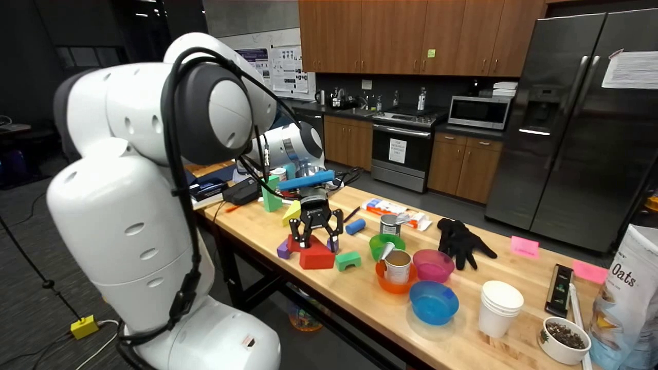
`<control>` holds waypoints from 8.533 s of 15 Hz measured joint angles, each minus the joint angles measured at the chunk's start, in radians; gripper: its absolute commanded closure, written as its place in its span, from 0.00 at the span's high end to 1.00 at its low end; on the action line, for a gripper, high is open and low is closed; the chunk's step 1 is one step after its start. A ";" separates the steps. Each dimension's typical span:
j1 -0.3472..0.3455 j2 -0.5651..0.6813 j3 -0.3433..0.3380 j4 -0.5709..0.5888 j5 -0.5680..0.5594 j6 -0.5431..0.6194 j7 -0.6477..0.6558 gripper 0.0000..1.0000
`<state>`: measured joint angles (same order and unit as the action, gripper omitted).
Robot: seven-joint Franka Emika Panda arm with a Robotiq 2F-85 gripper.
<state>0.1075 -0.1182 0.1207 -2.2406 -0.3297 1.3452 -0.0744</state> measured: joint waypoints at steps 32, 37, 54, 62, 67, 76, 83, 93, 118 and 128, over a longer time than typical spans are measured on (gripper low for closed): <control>-0.105 0.026 -0.134 0.078 -0.161 -0.206 -0.137 0.64; -0.100 0.001 -0.126 0.041 -0.174 -0.192 -0.108 0.64; -0.219 0.119 -0.237 0.043 -0.170 -0.233 0.167 0.39; -0.315 0.174 -0.335 0.090 -0.198 -0.409 0.296 0.39; -0.333 0.233 -0.357 0.171 -0.205 -0.502 0.329 0.39; -0.328 0.312 -0.322 0.244 -0.364 -0.505 0.195 0.39; -0.311 0.267 -0.270 0.239 -0.548 -0.351 0.104 0.39; -0.253 0.094 -0.248 0.147 -0.755 -0.119 0.286 0.39; -0.269 -0.045 -0.336 -0.182 -0.753 0.991 0.981 0.39; -0.312 0.024 -0.355 -0.242 -0.515 1.242 0.801 0.39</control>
<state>-0.2047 -0.0941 -0.2346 -2.4831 -0.8448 2.5870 0.7268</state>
